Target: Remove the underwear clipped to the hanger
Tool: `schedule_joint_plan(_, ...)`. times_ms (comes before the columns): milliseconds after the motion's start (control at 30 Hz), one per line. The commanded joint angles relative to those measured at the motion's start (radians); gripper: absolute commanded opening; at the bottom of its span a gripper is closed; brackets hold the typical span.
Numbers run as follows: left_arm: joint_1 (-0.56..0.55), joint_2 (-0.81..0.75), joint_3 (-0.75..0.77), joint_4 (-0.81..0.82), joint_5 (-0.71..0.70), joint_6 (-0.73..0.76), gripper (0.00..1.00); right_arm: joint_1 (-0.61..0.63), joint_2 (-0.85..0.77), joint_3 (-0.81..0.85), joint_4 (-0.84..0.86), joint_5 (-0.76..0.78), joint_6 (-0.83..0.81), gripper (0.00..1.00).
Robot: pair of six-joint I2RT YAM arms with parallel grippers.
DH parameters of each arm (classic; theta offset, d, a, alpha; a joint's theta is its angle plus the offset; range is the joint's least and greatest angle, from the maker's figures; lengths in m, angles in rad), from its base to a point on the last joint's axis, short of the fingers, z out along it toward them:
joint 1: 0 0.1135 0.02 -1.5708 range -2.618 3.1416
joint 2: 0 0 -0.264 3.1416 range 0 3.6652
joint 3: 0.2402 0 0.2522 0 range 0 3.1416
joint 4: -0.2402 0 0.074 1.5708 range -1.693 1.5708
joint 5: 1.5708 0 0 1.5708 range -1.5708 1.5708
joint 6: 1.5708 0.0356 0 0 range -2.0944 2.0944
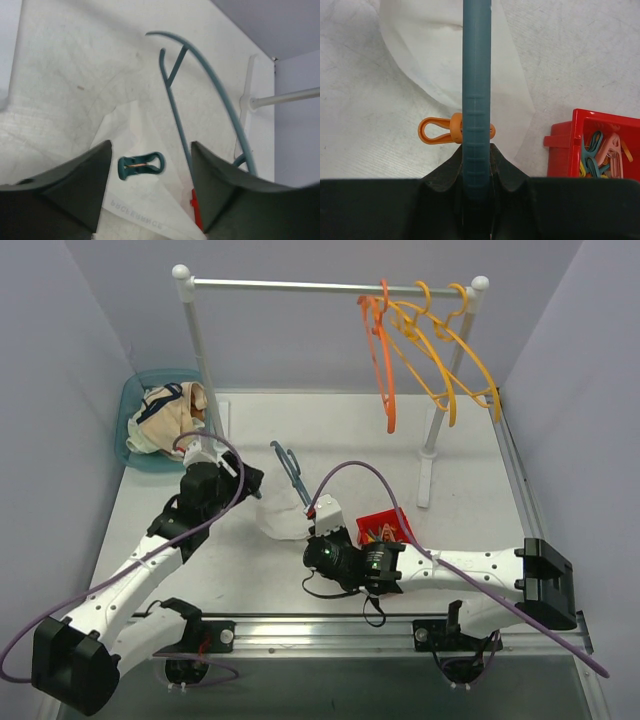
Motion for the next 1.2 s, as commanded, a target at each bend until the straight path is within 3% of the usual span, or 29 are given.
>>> schedule_joint_plan(0,-0.006,-0.035,-0.065,-0.016,0.045,-0.010,0.78,-0.016,-0.029,0.034,0.009,0.007,-0.013,0.00)
schedule_joint_plan(100,-0.023,-0.043,-0.059,0.005,0.096,-0.039,0.89,-0.027,-0.020,0.041,0.009,0.004,-0.016,0.00)
schedule_joint_plan(167,-0.054,-0.044,-0.042,0.004,0.146,-0.071,0.90,-0.040,-0.016,0.045,0.011,-0.004,-0.019,0.00)
schedule_joint_plan(467,-0.293,-0.025,-0.044,0.032,0.151,-0.202,0.90,-0.085,0.009,0.034,0.075,-0.062,-0.064,0.00)
schedule_joint_plan(800,-0.368,0.142,0.019,0.106,0.137,-0.234,0.89,-0.077,0.004,0.024,0.090,-0.067,-0.066,0.00)
schedule_joint_plan(967,-0.388,0.172,0.026,0.113,0.156,-0.248,0.82,-0.076,0.004,0.021,0.087,-0.047,-0.066,0.00)
schedule_joint_plan(1167,-0.422,0.183,0.019,0.144,0.168,-0.265,0.65,-0.077,0.024,0.031,0.075,0.014,-0.047,0.00)
